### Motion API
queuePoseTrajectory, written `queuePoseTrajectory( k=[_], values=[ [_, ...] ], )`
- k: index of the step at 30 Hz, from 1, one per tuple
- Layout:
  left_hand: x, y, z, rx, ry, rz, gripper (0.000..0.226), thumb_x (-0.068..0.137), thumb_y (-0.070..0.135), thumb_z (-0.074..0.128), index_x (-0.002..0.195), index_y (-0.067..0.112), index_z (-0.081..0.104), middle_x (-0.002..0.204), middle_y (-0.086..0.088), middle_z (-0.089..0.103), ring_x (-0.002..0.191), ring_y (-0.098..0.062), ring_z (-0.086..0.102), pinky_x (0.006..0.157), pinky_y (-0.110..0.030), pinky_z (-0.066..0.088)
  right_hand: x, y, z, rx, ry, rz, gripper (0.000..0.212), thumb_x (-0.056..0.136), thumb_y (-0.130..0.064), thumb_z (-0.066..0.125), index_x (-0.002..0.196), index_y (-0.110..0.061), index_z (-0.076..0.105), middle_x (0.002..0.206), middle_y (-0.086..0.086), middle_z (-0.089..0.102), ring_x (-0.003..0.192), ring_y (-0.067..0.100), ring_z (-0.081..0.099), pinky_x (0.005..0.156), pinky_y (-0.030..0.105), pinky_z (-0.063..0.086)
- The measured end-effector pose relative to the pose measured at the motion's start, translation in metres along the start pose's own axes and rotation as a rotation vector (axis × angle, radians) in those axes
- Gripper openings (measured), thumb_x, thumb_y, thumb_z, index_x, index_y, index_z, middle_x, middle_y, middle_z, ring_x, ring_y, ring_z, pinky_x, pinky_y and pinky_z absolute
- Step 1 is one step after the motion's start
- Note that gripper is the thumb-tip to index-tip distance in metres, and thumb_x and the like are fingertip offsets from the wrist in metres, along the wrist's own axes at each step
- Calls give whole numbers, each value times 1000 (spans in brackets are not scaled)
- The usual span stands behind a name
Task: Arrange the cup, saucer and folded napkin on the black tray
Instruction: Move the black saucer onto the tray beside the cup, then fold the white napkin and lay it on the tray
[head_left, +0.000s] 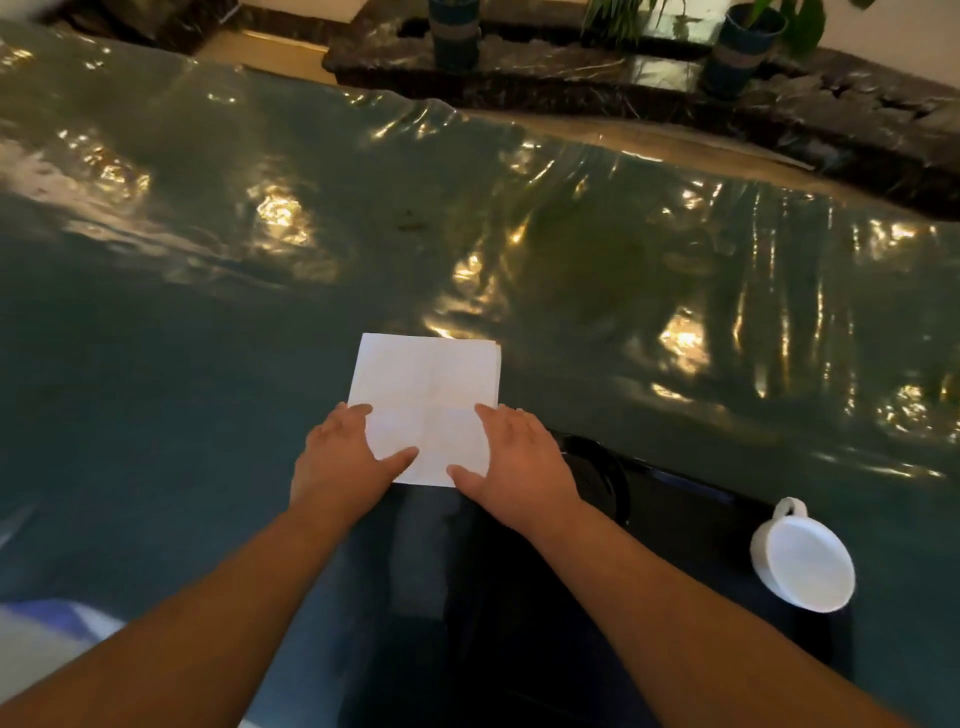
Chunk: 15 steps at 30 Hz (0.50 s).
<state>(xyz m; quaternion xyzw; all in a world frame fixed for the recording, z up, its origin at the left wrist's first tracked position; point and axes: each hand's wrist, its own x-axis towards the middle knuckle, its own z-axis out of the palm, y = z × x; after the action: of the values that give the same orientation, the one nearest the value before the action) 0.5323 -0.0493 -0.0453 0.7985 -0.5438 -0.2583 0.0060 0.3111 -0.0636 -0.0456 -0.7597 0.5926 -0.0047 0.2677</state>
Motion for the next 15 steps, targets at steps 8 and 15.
queuePoseTrajectory(
  k=[8, 15],
  values=[
    [42, -15, -25, -595, -74, -269, 51, 88, 51, 75, 125, 18, 61, 114, 7, 63, 106, -25, 63, 89, -35, 48, 41, -19, -7, 97, 5, 220, 82, 88, -57, 64, 152, -18, 31, 129, 12, 61, 116, 35, 55, 97, 48, 50],
    [61, -21, -35, -841, -215, -399, 36, 88, 43, 77, 105, 12, 73, 104, -3, 76, 87, -19, 70, 70, -31, 51, 68, -23, -21, 550, 2, 561, 72, 89, -35, 69, 145, -7, 34, 120, 8, 58, 106, 30, 60, 84, 41, 52]
  ],
)
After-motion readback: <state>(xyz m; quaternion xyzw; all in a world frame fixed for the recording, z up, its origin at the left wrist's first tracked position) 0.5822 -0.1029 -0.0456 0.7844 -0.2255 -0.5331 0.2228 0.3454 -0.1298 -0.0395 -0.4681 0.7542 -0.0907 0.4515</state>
